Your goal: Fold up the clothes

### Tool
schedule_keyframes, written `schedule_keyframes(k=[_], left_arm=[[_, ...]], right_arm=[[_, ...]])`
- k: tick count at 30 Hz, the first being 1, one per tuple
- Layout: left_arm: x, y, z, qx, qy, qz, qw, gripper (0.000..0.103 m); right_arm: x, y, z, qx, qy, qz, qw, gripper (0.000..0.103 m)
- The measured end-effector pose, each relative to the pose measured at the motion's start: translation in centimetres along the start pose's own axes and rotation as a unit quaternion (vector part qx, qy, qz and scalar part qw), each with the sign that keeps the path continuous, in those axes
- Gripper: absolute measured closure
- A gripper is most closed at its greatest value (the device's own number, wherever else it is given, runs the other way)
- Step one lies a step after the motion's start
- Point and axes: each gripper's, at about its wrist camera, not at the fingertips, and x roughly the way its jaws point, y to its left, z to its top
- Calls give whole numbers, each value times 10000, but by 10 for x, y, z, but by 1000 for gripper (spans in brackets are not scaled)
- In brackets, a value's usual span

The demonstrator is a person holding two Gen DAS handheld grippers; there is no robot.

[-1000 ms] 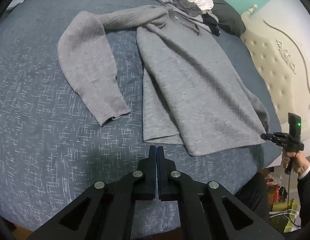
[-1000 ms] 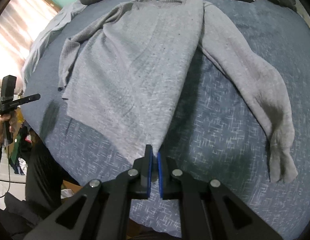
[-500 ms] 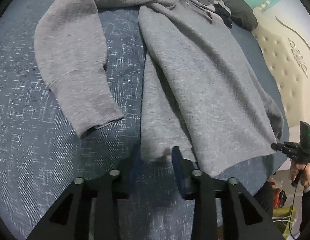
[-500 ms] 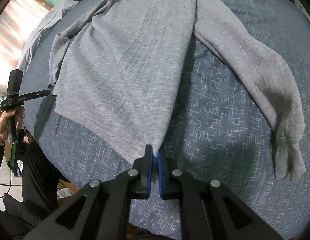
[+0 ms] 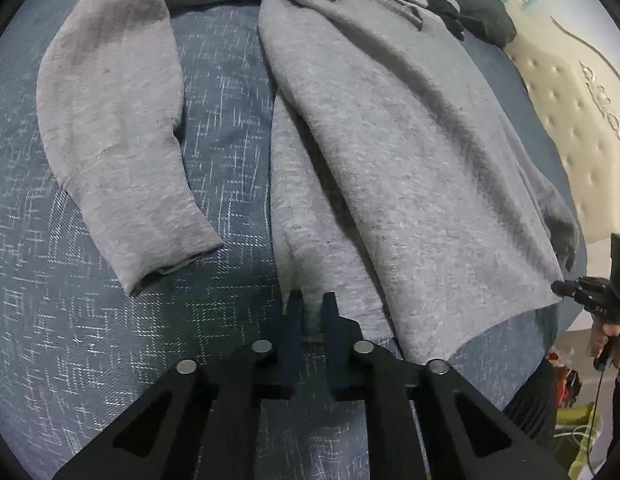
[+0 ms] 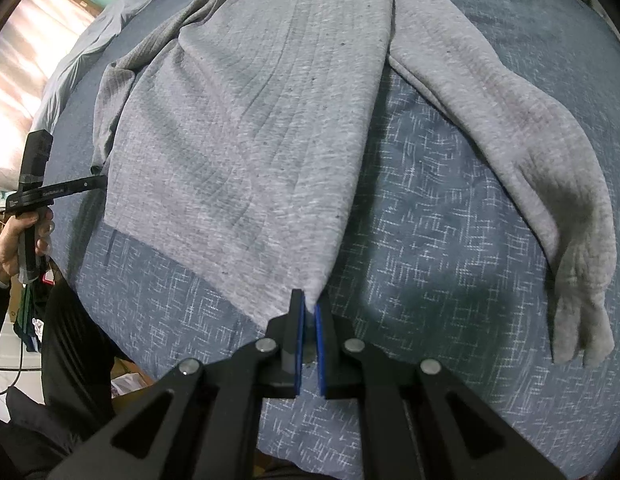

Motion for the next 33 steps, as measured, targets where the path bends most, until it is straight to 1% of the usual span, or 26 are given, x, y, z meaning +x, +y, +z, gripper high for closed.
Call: schedule_keyframes(k=[7,11,14,18,22,26,28,29,31,33], left_arm=[[-37,9,-2,-9,-271,-212,9994,97],[-57,15,-12,46,-383,-271,9989,97],[-68,23,-18,-10,-495,-368,9981,97],[-82,28,-29,7,-543,-460,9975,97],[-85,21,-39,56,-493,-524,9974,97],[-60,23,-42,-42,-150,-472,9988,97],[-46,24,-42,-75,-37,-328,9994,96],[-41,25,-41,-124,5,-249,9996,93],[-42,27,-40,-209,-41,-128,9997,92],[-47,28,-38,-229,-132,34,9996,88]], right_arm=[[-5,-3,0,25,-75,30,10000,98],[-12,0,0,-8,-192,45,9998,98],[-18,1,0,-60,-262,32,9996,98],[-28,0,-1,-69,-342,37,9994,98],[-34,-2,-5,-87,-347,36,9994,98],[-32,-8,-9,-32,-296,12,9996,98],[-28,-7,-11,5,-258,10,9997,98],[-26,-6,-11,2,-243,26,9997,98],[-23,-3,-9,-41,-212,37,9998,98],[-20,2,-8,-100,-182,37,9998,98]])
